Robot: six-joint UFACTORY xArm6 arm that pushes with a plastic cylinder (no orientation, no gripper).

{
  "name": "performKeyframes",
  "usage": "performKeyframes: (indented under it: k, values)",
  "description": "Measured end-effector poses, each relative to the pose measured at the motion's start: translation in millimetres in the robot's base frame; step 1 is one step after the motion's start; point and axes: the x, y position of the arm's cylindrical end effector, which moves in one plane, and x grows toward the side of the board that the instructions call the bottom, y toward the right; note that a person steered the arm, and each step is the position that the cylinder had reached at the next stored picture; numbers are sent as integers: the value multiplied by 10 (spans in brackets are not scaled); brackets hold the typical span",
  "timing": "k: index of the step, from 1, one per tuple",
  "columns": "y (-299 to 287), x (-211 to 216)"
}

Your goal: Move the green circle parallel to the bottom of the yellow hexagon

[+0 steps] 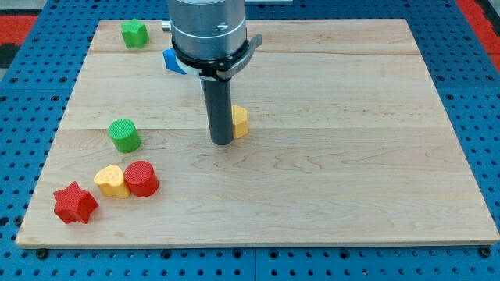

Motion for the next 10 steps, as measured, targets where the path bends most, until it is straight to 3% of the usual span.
performKeyframes:
  k: [2,3,4,6,8,9,10]
  values:
    - [281,-385]
    - [-363,-100]
    - [-928,-445]
    - [-2069,-551]
    - [-1448,-69]
    - [-1082,-56]
    - [-1124,83]
